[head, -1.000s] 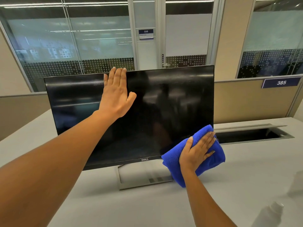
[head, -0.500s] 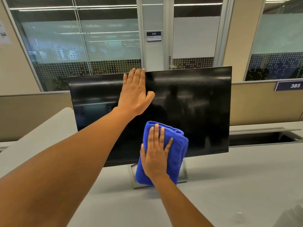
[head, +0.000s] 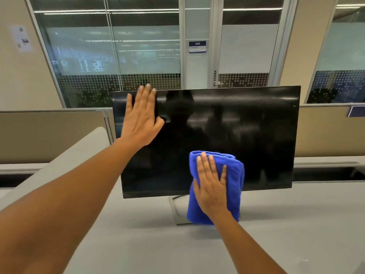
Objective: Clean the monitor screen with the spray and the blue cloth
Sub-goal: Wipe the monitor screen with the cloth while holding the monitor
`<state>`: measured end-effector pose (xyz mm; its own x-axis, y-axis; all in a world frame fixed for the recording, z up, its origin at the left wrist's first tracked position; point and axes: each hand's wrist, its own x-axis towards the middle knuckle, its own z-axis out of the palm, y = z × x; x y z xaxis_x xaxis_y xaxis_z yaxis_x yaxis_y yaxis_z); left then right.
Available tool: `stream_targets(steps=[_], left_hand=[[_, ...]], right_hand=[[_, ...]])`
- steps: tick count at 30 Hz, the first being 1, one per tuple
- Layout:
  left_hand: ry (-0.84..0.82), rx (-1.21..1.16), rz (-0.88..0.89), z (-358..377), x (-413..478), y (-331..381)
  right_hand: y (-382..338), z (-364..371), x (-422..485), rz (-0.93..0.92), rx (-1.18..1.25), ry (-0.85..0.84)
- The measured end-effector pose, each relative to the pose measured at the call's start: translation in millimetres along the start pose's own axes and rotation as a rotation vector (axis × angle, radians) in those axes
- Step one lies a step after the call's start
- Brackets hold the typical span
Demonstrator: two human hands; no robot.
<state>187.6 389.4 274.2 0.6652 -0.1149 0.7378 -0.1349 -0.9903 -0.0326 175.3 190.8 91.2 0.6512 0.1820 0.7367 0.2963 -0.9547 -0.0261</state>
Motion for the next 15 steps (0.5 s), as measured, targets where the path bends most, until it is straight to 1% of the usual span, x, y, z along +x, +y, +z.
stream_targets(steps=[3, 7, 11, 15], left_hand=[[-0.006, 0.049, -0.055, -9, -7, -32], [-0.015, 0.068, -0.053, -21, -7, -53], [-0.039, -0.058, -0.040, -20, -7, -59], [-0.059, -0.088, -0.024, -17, -9, -59]], right_hand=[[1, -2, 2, 0.087, -0.005, 0.017], [-11, 1, 5, 0.045, -0.038, 0.036], [-26, 7, 6, -0.131, -0.063, 0.028], [-54, 11, 8, -0.349, -0.078, 0.007]])
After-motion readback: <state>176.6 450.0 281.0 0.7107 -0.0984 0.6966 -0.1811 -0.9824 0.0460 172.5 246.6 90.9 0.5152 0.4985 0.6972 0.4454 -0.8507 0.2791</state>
